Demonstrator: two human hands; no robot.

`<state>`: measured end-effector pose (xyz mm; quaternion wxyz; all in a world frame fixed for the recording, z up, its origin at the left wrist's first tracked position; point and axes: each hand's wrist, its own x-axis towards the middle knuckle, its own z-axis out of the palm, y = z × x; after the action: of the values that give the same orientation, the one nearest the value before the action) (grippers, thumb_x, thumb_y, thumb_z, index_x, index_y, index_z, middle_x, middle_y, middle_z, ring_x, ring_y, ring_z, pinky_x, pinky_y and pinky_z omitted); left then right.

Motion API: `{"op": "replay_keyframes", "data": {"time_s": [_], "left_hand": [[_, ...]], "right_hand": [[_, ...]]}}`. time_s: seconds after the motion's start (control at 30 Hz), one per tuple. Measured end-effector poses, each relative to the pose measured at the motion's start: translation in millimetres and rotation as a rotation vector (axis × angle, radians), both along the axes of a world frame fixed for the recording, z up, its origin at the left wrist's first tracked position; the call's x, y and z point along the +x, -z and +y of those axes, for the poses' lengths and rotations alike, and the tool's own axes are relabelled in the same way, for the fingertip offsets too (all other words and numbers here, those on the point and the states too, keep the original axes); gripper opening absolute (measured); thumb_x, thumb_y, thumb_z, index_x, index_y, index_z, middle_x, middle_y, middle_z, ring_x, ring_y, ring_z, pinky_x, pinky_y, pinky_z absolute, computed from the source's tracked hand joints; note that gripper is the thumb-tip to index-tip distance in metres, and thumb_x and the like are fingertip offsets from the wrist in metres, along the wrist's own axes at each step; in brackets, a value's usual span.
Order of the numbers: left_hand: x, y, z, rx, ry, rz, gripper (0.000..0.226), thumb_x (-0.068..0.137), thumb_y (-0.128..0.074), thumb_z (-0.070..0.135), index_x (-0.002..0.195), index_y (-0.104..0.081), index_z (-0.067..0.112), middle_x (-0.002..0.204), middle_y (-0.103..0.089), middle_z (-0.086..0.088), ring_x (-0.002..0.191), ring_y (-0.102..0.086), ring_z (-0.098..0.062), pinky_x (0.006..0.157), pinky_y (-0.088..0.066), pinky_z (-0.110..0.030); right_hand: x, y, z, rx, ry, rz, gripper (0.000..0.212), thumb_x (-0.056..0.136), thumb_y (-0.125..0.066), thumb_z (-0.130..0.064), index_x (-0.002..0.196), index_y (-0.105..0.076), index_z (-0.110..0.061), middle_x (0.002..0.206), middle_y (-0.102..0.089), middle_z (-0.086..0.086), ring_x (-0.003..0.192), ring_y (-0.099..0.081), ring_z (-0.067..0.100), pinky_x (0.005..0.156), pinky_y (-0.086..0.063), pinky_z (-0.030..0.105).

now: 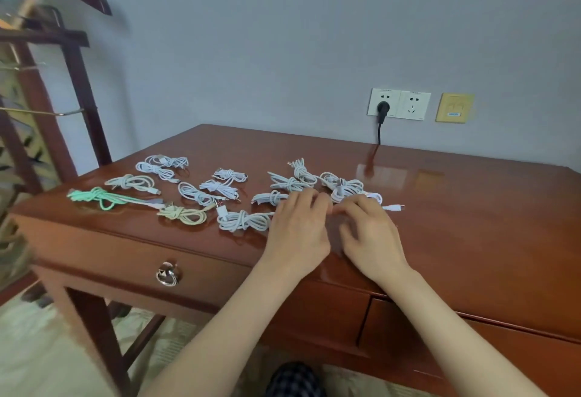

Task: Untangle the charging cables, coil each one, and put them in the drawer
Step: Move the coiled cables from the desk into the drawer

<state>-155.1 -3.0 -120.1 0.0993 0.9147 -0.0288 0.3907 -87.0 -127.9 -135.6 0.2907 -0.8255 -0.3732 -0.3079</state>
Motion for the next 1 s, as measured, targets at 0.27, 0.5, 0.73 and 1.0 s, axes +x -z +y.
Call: {"op": "replay_keyframes", "data": {"time_s": [0.27,0.5,0.73,1.0], "left_hand": [[-62,-1,66,-0.068,-0.22,0.161,0.019,0.074,-0.047,0.006,0.086,-0.06,0.011,0.087,-0.058,-0.008,0.084,-0.054,-0.032,0.071,-0.04,-0.037],[-107,10,110,-0.147,-0.446,0.288,0.02,0.086,-0.045,0.01,0.102,-0.056,0.013,0.107,-0.053,-0.005,0.102,-0.048,-0.026,0.078,-0.037,-0.032],[-132,33,137,-0.196,-0.695,0.509,0.034,0.089,-0.047,0.034,0.111,-0.054,0.009,0.113,-0.056,-0.01,0.107,-0.051,-0.03,0.088,-0.039,-0.036],[-124,50,139,-0.29,-0.691,0.59,0.046,0.088,-0.044,0.049,0.114,-0.055,0.013,0.119,-0.055,-0.007,0.112,-0.049,-0.029,0.092,-0.036,-0.038]], "right_hand": [[-47,-4,50,-0.017,-0.168,-0.042,0.034,0.073,-0.035,-0.017,0.086,-0.066,-0.011,0.088,-0.062,0.002,0.082,-0.055,0.025,0.069,-0.041,0.026],[-79,-3,102,-0.157,-0.337,-0.055,0.037,0.072,-0.033,-0.017,0.081,-0.067,-0.008,0.083,-0.064,0.005,0.074,-0.059,0.03,0.065,-0.043,0.026],[-98,10,143,-0.293,-0.367,0.03,0.026,0.074,-0.05,-0.002,0.094,-0.067,-0.005,0.096,-0.064,0.01,0.091,-0.057,0.034,0.076,-0.043,0.032],[-100,18,152,-0.313,-0.351,0.065,0.027,0.068,-0.059,0.003,0.092,-0.068,-0.006,0.096,-0.063,0.012,0.087,-0.057,0.036,0.079,-0.043,0.039]]}}
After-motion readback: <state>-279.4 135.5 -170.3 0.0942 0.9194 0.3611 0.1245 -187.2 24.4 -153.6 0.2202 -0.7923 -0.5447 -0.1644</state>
